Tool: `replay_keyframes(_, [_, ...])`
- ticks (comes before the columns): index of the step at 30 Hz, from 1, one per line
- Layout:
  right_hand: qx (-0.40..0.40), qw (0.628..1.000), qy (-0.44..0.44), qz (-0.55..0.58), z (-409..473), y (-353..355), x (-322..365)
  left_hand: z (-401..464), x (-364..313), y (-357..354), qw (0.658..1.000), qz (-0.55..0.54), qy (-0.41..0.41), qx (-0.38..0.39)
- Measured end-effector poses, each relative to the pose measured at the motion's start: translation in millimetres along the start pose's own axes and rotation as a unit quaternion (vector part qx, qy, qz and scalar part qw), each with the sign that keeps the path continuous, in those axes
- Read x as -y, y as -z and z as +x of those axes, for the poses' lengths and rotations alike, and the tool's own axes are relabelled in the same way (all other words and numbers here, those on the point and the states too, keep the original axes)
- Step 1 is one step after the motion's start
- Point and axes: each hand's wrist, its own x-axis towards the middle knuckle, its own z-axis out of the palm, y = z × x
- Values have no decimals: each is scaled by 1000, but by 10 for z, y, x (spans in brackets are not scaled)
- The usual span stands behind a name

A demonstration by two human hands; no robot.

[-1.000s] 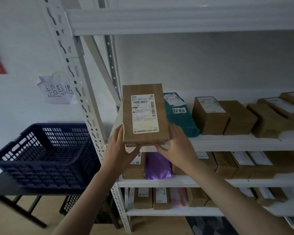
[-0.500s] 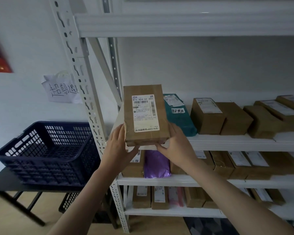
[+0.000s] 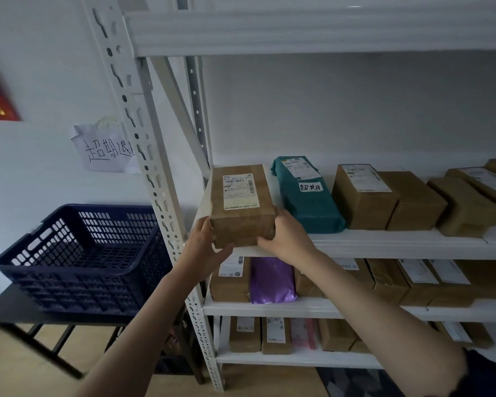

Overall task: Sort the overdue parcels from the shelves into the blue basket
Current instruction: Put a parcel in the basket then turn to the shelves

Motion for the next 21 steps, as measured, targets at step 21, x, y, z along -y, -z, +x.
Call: replay_keyframes(21, [3,1000,-21,-11,155,-156,117,61,78,89,993,-83,85,-21])
